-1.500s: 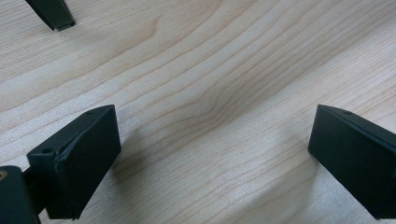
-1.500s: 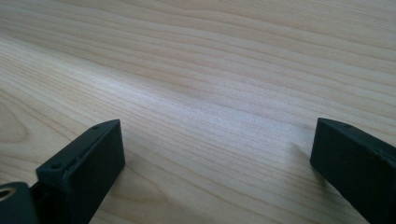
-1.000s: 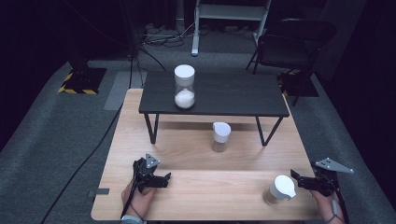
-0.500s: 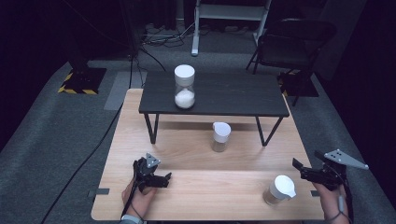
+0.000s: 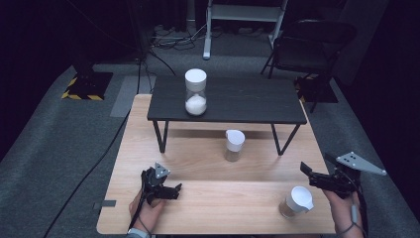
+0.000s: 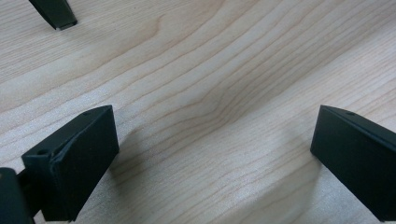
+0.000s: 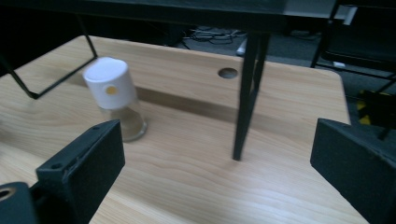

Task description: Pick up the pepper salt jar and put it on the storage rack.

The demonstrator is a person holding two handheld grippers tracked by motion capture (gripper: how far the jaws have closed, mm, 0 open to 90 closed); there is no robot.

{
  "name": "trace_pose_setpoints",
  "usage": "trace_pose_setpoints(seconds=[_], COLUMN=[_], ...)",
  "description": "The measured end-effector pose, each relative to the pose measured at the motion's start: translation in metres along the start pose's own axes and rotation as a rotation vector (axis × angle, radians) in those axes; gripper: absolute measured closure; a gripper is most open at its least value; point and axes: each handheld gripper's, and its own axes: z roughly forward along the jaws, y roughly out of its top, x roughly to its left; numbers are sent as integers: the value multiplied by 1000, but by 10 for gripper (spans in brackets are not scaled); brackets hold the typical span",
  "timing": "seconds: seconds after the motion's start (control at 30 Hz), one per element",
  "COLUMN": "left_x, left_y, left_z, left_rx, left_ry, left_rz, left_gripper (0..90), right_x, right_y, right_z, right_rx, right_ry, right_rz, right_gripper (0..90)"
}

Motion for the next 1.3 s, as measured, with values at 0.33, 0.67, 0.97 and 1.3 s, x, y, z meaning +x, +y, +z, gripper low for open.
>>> trace_pose_setpoints(seconds=[0.33,0.67,0.97,1.3], left_x=[0,0,1,1], left_y=[0,-1,-2,-2], left_z=[-1,-1,-1,-1], left_rx=[3,3,-3,-1], left_ry=[-3,-4,-9,-10], left_rz=[3,4,10,11], left_gripper=[9,9,9,7], right_x=[36,68,90,112], right_y=[11,13,9,8], right_z=[20,44,65,89], right_rx=[-12,-52,-87,-91], right_ry=[39,55,52,46], right_rz=[-27,-45,-39,-47], right_gripper=[28,30,31,32])
